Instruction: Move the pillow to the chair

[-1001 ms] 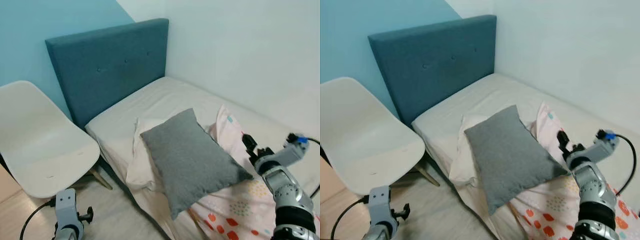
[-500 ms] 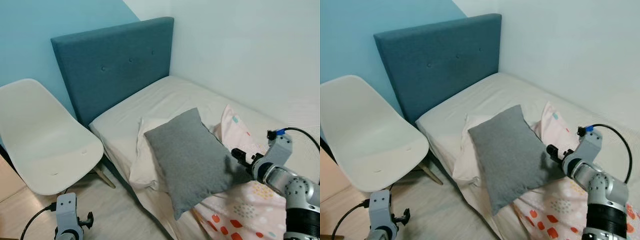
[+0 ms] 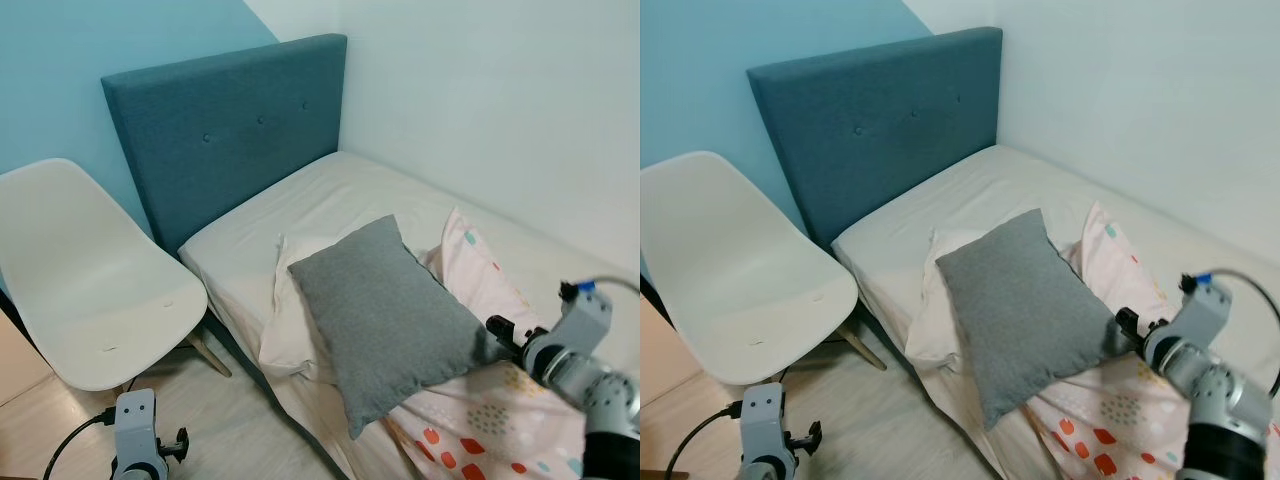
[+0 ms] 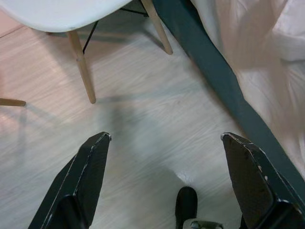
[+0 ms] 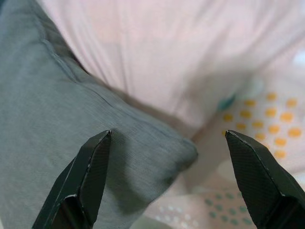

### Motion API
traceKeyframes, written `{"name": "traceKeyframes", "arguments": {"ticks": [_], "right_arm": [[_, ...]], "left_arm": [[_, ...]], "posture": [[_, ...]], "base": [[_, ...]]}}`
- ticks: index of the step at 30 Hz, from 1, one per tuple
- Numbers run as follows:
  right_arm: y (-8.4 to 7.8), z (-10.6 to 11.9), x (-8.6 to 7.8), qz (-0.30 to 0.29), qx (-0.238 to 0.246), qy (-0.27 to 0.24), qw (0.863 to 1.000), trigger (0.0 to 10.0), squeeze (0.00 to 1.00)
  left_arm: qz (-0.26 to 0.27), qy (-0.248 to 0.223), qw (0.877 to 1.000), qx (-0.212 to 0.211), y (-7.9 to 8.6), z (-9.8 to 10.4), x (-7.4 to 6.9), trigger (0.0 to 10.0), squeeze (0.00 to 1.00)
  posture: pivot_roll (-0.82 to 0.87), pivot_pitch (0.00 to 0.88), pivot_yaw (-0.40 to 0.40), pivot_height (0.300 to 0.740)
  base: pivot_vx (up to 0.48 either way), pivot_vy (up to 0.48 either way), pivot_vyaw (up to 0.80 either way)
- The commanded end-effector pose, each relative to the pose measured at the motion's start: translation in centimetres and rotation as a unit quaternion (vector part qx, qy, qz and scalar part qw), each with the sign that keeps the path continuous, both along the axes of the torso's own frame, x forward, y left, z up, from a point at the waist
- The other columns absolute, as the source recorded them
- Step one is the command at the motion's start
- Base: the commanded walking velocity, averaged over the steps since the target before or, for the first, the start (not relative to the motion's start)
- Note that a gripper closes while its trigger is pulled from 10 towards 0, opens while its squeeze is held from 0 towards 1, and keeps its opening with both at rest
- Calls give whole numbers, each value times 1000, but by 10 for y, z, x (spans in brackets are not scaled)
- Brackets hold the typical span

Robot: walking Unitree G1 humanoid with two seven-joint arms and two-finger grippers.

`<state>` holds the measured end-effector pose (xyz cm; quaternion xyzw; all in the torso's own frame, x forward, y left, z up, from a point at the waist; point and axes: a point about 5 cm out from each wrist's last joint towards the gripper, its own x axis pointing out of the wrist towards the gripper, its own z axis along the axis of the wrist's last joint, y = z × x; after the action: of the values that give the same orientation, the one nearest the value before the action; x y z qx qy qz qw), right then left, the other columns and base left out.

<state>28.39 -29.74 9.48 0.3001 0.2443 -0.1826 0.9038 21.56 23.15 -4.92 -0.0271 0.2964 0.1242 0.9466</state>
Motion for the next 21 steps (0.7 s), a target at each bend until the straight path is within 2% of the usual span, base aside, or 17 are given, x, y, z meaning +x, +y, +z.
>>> {"name": "traceKeyframes", "arguments": {"ticks": [1, 6, 9, 11, 16, 21], "right_arm": [[-3, -2, -2, -18, 13, -15, 1000, 10000, 0], [1, -7, -1, -23, 33, -40, 998, 10000, 0], [1, -11, 0, -36, 44, -82, 995, 10000, 0], [8, -16, 2, -35, 73, -119, 990, 10000, 0], [28, -30, 6, 1, 86, -94, 992, 10000, 0], [42, -43, 10, 12, 93, -81, 992, 10000, 0]], "left_arm": [[-6, 21, 1000, 2, -1, -6, -7, 10000, 0], [-16, 26, 1000, 7, -3, -7, -9, 10000, 0], [-21, 29, 999, 10, -4, -8, -11, 10000, 0], [-22, 31, 999, 12, -3, -9, -12, 10000, 0], [-27, 34, 999, 17, -3, -9, -13, 10000, 0], [-41, 39, 998, 30, -4, -10, -14, 10000, 0]], "posture": [[-161, 64, -10, 740], [-159, 63, -10, 740], [-152, 61, -12, 740], [-152, 58, -13, 740], [-145, 48, -15, 740], [-139, 40, -17, 740]], "base": [[0, 0, 0], [0, 0, 0], [0, 0, 0], [0, 0, 0], [0, 0, 0], [0, 0, 0]]}}
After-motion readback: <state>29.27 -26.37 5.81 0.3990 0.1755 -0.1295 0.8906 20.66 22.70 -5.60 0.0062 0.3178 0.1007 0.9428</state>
